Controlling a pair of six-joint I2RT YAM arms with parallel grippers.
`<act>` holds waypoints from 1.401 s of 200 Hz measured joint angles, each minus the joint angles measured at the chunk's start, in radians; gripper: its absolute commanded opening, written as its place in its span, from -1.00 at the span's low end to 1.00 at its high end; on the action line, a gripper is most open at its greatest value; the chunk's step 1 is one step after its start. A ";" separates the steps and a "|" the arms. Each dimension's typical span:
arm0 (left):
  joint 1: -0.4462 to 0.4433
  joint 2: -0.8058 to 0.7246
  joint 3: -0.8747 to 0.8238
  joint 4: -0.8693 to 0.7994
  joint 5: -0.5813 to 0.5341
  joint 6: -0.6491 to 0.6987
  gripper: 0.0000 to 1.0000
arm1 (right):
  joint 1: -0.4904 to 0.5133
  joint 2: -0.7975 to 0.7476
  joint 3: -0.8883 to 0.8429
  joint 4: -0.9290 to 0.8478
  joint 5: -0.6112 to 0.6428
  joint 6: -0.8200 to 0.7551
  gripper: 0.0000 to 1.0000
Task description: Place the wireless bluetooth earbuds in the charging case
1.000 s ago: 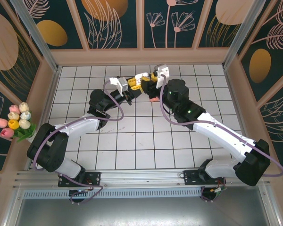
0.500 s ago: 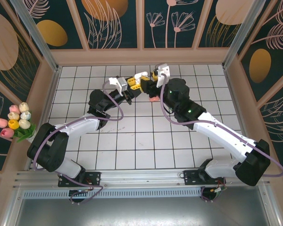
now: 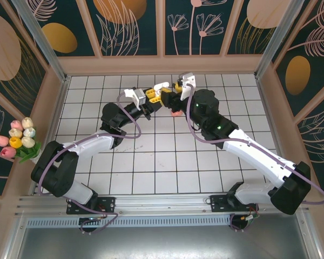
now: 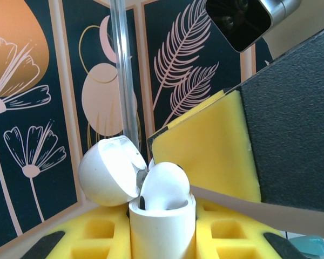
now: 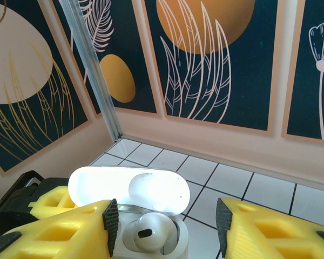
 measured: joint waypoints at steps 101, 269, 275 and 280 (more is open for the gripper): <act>-0.001 0.000 0.000 0.000 0.003 0.000 -1.00 | -0.051 -0.012 0.000 -0.009 -0.080 0.062 0.08; -0.001 0.002 0.003 0.000 0.003 0.000 -1.00 | -0.085 0.000 0.037 0.041 -0.277 0.205 0.09; -0.001 0.002 0.003 0.000 0.003 0.000 -1.00 | -0.085 0.000 0.037 0.041 -0.278 0.208 0.09; -0.001 0.002 0.003 0.000 0.003 0.000 -1.00 | -0.085 0.000 0.039 0.041 -0.279 0.211 0.08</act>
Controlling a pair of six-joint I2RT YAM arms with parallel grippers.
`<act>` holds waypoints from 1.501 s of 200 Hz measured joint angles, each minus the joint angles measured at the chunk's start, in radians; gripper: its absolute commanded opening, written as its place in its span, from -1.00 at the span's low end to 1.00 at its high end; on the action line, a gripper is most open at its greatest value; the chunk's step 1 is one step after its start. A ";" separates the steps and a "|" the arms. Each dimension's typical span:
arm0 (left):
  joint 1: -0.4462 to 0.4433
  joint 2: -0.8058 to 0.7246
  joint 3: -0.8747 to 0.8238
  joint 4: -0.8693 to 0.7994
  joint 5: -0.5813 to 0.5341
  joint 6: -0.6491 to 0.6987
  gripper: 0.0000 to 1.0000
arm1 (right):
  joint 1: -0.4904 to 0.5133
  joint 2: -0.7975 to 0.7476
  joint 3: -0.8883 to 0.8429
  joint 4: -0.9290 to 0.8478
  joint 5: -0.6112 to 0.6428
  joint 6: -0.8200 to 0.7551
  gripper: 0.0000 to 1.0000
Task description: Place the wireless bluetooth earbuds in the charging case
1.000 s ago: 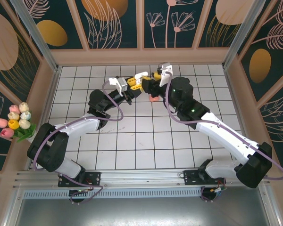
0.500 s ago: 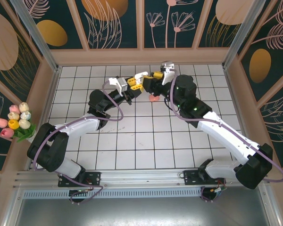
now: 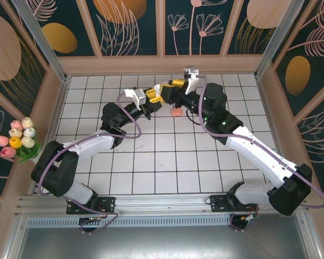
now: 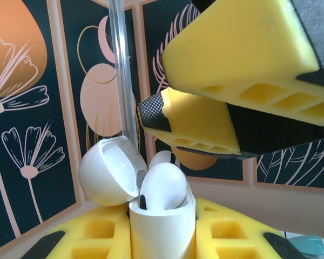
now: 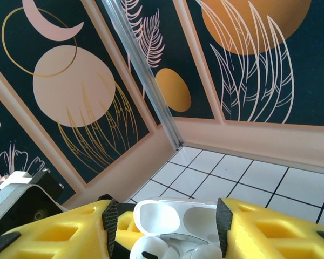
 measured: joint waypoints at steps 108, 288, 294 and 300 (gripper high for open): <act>0.000 0.000 -0.001 0.008 0.034 0.000 -1.00 | -0.117 0.044 0.204 -0.237 0.097 0.076 0.06; -0.005 0.055 0.012 -0.140 0.073 0.027 -1.00 | -0.112 0.497 0.705 -0.945 0.041 -0.004 -0.21; -0.005 0.056 0.014 -0.143 0.076 0.028 -1.00 | -0.106 0.475 0.681 -0.944 0.048 -0.001 -0.21; -0.006 0.057 0.014 -0.145 0.078 0.029 -1.00 | -0.102 0.459 0.663 -0.936 0.053 -0.001 -0.21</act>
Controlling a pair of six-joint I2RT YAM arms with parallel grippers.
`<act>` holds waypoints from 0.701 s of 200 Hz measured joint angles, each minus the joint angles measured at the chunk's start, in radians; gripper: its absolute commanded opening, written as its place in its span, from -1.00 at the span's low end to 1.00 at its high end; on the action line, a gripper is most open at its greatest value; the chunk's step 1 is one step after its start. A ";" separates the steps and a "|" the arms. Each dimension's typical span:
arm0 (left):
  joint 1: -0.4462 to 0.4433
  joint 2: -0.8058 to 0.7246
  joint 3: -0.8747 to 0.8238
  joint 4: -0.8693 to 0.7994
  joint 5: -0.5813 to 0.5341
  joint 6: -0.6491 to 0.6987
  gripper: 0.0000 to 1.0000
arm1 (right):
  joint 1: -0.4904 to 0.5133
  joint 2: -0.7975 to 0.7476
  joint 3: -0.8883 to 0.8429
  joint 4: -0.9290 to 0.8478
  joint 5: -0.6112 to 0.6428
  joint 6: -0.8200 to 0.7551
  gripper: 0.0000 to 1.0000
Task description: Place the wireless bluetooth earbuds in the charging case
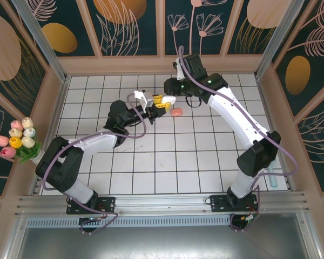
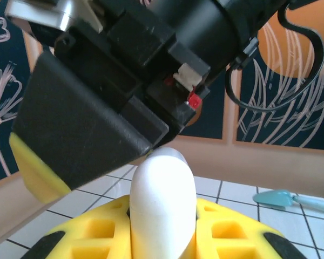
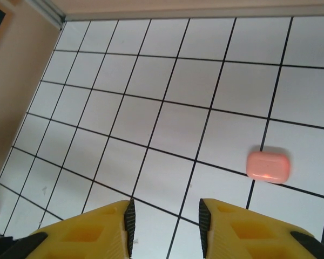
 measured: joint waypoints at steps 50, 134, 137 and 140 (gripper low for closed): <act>-0.005 0.017 0.010 0.013 -0.019 -0.006 -1.00 | 0.006 -0.136 -0.124 0.043 0.063 0.037 -0.04; -0.003 0.168 0.012 -0.045 -0.173 -0.126 -1.00 | -0.117 -0.412 -0.604 0.236 0.168 0.241 0.05; -0.003 0.175 0.012 -0.054 -0.180 -0.131 -1.00 | -0.116 -0.418 -0.623 0.242 0.167 0.249 0.05; -0.003 0.184 0.012 -0.064 -0.186 -0.135 -1.00 | -0.116 -0.424 -0.640 0.246 0.168 0.257 0.05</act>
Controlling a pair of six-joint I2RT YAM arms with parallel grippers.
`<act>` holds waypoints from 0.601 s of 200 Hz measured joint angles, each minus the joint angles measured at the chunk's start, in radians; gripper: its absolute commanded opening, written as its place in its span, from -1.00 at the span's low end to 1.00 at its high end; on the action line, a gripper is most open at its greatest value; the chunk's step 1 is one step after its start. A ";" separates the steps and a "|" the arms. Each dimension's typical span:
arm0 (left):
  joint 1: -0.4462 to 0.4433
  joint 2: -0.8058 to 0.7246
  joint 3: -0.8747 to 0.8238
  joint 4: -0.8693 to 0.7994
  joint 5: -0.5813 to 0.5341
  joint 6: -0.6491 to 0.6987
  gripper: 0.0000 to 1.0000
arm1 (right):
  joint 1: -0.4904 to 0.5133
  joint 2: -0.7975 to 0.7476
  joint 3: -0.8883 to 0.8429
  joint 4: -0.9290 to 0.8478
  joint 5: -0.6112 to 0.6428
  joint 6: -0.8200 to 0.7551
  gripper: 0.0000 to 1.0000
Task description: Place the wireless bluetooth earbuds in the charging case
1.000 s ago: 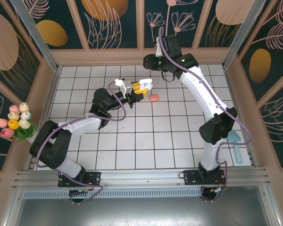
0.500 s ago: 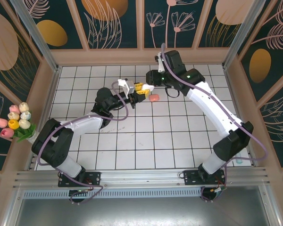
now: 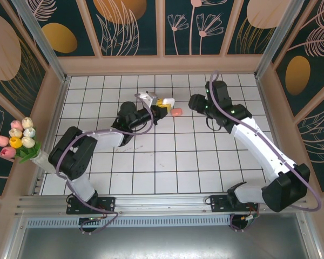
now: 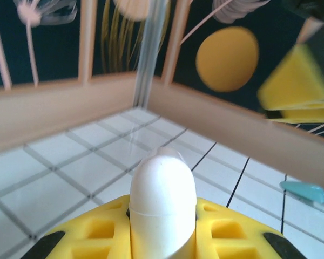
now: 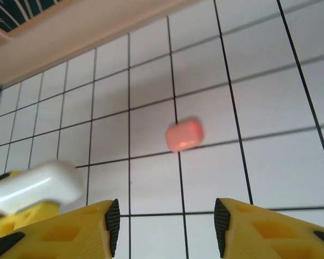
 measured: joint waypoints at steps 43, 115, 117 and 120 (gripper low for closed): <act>0.018 0.106 0.002 -0.172 -0.064 -0.082 -1.00 | 0.000 -0.058 -0.190 0.058 -0.001 0.098 0.05; 0.033 0.242 0.080 -0.366 -0.072 -0.211 -0.60 | 0.000 -0.136 -0.258 0.106 0.000 0.158 0.06; 0.033 0.244 0.080 -0.370 -0.073 -0.213 -0.57 | 0.000 -0.139 -0.258 0.106 0.000 0.158 0.06; 0.034 0.246 0.080 -0.375 -0.072 -0.217 -0.53 | 0.000 -0.142 -0.259 0.106 0.000 0.158 0.06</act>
